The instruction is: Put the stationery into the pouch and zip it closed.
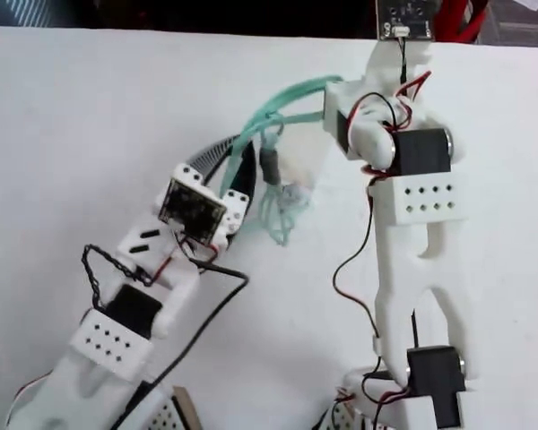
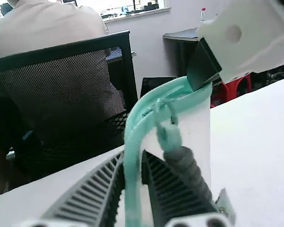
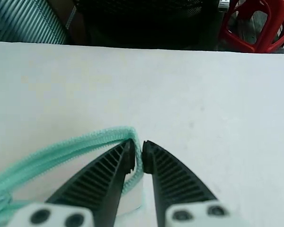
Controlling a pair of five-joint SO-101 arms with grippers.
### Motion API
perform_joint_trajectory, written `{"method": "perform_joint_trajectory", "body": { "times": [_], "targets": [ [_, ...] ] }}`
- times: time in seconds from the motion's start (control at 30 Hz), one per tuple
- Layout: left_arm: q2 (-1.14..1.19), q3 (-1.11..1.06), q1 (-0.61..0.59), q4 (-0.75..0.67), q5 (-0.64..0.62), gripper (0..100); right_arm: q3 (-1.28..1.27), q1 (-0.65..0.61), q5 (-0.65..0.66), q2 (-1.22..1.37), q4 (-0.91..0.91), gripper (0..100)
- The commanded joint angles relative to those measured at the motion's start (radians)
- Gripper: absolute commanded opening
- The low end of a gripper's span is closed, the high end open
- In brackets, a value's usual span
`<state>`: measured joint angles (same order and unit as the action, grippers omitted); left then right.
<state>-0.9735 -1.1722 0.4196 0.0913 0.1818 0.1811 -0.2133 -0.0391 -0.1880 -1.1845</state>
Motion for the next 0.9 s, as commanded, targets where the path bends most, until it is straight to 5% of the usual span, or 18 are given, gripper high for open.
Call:
{"method": "perform_joint_trajectory", "body": {
  "times": [0.0,0.33,0.47,0.6,0.87],
  "targets": [
    [0.044,0.003,0.039,-0.009,0.017,2,0.002,-0.035,0.009,-0.002,-0.013,1.9],
    [-0.045,0.003,0.035,0.115,0.017,2,-0.026,-0.036,0.009,-0.010,0.010,2.3],
    [-0.091,0.002,0.030,0.161,0.020,2,-0.017,-0.031,0.012,-0.051,-0.033,14.2],
    [-0.096,-0.008,0.030,0.169,0.025,2,0.009,-0.071,0.183,-0.177,-0.107,25.6],
    [-0.096,-0.029,0.030,0.146,0.026,2,0.008,-0.219,0.371,-0.467,-0.209,25.8]
  ]
}}
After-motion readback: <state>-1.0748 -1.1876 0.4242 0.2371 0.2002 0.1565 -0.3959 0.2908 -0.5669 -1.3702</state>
